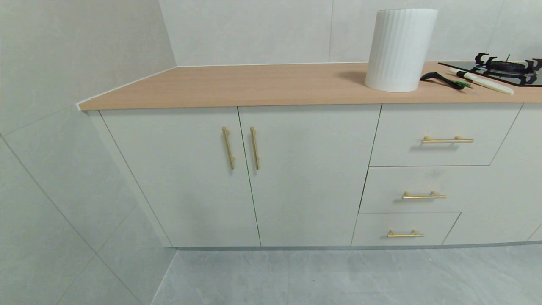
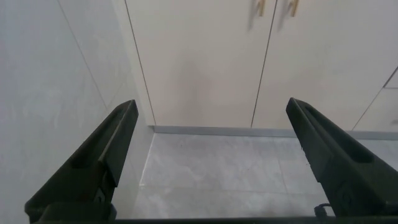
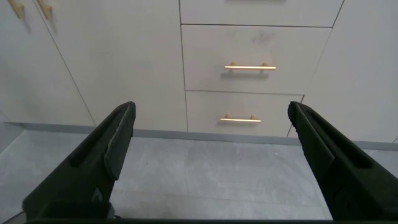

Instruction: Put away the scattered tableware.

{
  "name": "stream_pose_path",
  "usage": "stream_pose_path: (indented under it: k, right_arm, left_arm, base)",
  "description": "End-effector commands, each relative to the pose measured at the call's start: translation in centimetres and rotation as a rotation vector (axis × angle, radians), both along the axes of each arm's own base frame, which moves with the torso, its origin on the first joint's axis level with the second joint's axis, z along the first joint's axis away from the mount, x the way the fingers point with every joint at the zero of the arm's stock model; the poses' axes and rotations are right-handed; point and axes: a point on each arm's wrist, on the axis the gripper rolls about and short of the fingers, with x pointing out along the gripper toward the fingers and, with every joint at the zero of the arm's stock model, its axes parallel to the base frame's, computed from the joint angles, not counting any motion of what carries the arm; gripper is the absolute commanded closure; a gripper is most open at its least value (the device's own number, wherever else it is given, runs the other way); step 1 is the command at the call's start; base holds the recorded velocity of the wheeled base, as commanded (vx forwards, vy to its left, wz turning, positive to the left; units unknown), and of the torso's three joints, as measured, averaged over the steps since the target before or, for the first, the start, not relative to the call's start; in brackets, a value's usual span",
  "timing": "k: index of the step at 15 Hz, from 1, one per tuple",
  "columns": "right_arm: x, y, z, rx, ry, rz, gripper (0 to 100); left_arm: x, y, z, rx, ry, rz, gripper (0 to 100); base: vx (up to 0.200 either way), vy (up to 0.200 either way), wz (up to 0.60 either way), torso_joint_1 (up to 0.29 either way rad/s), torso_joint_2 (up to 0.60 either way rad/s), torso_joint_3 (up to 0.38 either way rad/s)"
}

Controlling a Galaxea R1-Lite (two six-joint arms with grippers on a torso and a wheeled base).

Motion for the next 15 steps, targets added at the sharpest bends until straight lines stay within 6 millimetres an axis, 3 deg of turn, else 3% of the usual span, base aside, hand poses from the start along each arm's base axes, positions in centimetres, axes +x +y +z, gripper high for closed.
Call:
stream_pose_path:
  k: [1,4,15]
  right_arm:
    - [0.02,0.00,0.00,0.000,0.003,0.000,0]
    - [0.02,0.00,0.00,0.002,0.003,-0.001,0]
    - [0.02,-0.02,0.00,0.020,0.004,-0.006,0]
  left_arm:
    - [0.01,0.00,-0.01,0.004,0.002,0.001,0]
    - [0.01,-0.01,0.01,0.004,0.000,-0.004,0]
    - [0.01,-0.01,0.01,0.003,0.000,-0.004,0]
  base:
    - [0.000,0.000,0.00,0.000,0.00,0.000]
    - [0.000,0.000,0.00,0.000,0.00,0.000]
    - [0.000,-0.200,0.00,0.003,0.00,0.003]
